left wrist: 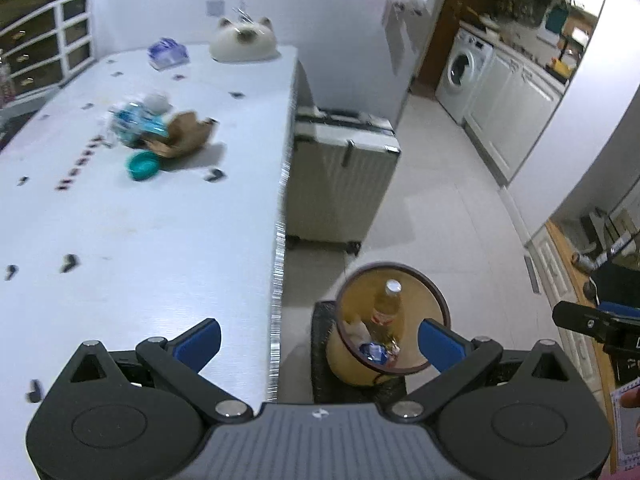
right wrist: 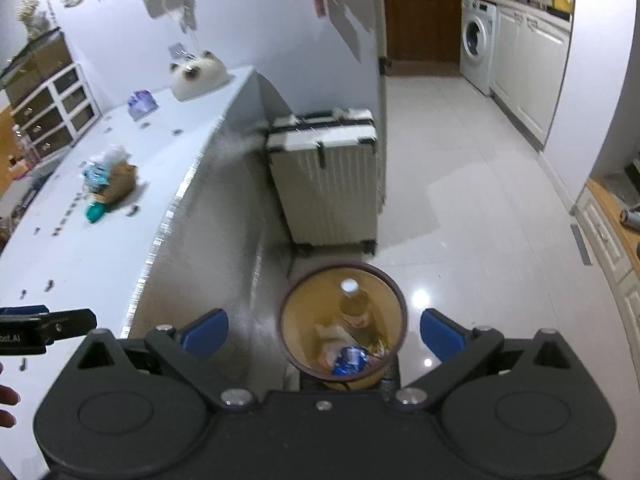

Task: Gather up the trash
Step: 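Move both open tools back from the bin toward the table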

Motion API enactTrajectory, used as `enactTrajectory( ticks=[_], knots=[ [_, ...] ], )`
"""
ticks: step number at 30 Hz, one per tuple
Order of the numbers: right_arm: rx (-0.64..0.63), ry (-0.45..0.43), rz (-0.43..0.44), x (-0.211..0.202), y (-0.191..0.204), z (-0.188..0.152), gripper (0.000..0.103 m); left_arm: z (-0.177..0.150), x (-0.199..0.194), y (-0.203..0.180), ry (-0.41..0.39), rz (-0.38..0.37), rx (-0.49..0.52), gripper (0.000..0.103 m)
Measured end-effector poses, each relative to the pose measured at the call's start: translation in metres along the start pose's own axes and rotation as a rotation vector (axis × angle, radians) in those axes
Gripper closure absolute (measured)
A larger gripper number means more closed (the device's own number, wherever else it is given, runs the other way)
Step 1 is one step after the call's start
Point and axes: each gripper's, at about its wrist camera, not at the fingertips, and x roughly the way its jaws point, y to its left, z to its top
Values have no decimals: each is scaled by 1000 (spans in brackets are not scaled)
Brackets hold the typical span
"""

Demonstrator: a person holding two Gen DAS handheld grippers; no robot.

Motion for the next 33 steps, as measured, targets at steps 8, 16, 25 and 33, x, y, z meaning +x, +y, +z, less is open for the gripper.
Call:
enactTrajectory(
  ticks=[8, 16, 25, 33],
  knots=[
    [-38, -62, 49, -19, 61, -1, 0, -9, -46, 62, -69, 43, -43, 0],
    [-127, -71, 119, -14, 125, 6, 0, -13, -68, 117, -103, 98, -118, 0],
    [-245, -70, 201, 12, 177, 35, 0, 5, -64, 148, -120, 157, -176, 0],
    [-242, -98, 302, 56, 200, 83, 0, 45, -44, 162, -149, 194, -186, 0]
  ],
)
